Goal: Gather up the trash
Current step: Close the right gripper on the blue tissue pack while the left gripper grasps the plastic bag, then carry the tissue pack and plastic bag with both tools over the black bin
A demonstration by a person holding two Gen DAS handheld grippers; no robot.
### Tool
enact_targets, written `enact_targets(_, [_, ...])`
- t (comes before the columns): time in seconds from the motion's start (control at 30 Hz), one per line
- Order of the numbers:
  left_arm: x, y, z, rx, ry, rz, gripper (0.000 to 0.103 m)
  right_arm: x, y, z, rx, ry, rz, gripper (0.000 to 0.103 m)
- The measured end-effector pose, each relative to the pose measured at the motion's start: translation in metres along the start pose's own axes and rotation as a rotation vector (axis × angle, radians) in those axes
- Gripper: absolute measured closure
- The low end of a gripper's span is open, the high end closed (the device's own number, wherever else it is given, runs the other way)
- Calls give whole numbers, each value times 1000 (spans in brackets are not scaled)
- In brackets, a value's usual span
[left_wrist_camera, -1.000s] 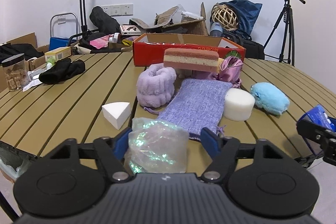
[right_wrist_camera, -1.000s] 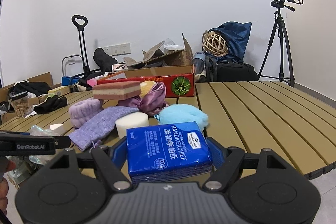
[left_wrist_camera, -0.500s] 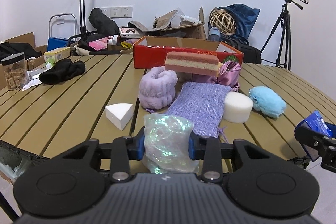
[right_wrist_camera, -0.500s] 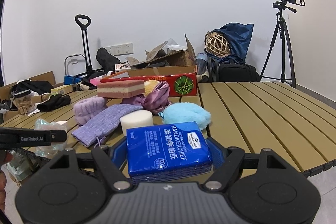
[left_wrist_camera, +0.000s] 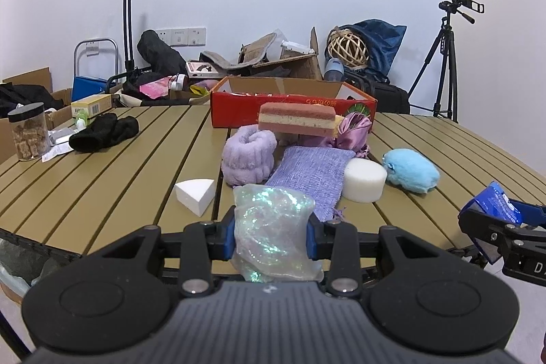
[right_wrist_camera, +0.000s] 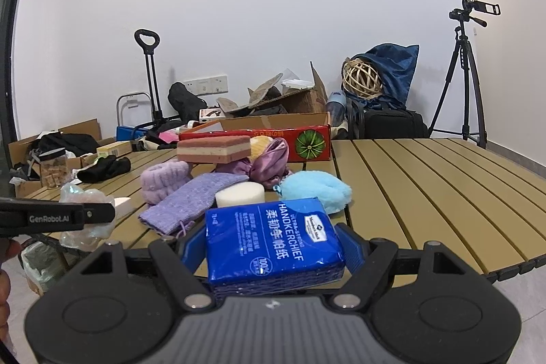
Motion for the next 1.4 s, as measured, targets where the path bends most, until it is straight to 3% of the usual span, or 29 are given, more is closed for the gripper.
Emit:
enact_targets(0.67, [-17,-70,-29,-3,-27,-6,66,-34,-44,-31,-95,-12,32,27])
enact_targets(1.17, [-23,-100,-89,-154,15,9,66,-60,-69,-85,-265,-37,50,27])
enact_targets(1.4, [-30,-103,-122,-245,22,26,66,-74,-74,-119,-398,-66,51,27])
Point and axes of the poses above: each gripper's, at about its wrist camera, not at the fingertips, and y roughly the way its jaws point, x to its right, z to its top, the point moved 5 cm from there along y, roughly the way its jaws point, and after that the axes turned 1 degree about -z, right-handed, at the moved point
